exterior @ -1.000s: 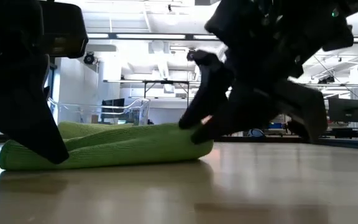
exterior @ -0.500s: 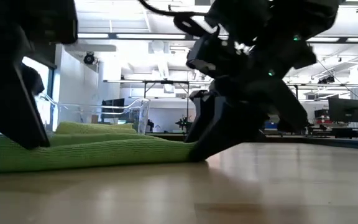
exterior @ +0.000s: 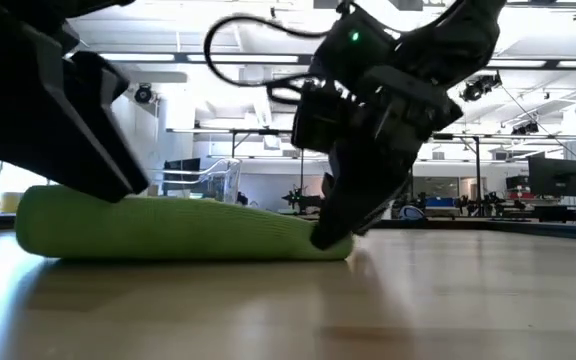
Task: Roll microfiber towels into tight, uniform cylinder then place into a basket
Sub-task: Roll the green towel
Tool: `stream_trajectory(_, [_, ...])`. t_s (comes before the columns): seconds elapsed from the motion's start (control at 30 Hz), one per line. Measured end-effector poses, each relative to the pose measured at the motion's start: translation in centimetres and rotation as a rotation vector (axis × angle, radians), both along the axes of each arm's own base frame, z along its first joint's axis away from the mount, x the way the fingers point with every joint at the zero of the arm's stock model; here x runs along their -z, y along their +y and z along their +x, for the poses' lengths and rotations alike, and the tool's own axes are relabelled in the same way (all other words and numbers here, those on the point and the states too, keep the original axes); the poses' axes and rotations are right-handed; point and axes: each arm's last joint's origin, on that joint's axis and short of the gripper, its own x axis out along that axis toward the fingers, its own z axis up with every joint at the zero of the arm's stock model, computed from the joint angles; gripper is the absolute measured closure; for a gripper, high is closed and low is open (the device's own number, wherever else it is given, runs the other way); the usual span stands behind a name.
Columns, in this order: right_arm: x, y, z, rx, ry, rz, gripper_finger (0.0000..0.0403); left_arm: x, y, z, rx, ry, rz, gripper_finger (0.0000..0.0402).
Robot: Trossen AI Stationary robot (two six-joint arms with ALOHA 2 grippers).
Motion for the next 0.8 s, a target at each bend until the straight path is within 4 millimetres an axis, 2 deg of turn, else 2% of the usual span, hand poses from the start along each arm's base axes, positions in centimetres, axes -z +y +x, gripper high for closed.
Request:
stream_trajectory(0.13, [0.0, -1.0, 0.0, 0.039, 0.075, 0.146, 0.0391, 0.2, 0.2, 0.1, 0.072, 0.042, 0.103, 0.0255])
stream_trajectory(0.3, [-0.1, -1.7, 0.1, 0.085, 0.098, 0.189, 0.0392, 0.5, 1.1, 0.1, 0.084, 0.125, 0.112, 0.0253])
stream_trajectory(0.4, [-0.1, -1.9, 0.2, 0.104, 0.105, 0.2, 0.0392, 0.8, 2.1, 0.2, 0.039, 0.181, 0.051, 0.0252])
stream_trajectory(0.5, [-0.1, -1.9, 0.2, 0.106, 0.104, 0.2, 0.0391, 1.0, 3.1, 0.6, -0.074, 0.198, -0.081, 0.0257])
stream_trajectory(0.63, [-0.2, -1.9, 0.3, 0.078, 0.06, 0.171, 0.0373, 1.5, 4.0, 0.5, -0.186, 0.2, -0.216, 0.0296])
stream_trajectory(0.8, [-0.9, -2.1, 0.5, 0.006, -0.009, 0.116, 0.0317, 2.8, 3.9, -0.8, -0.275, 0.129, -0.308, 0.0381])
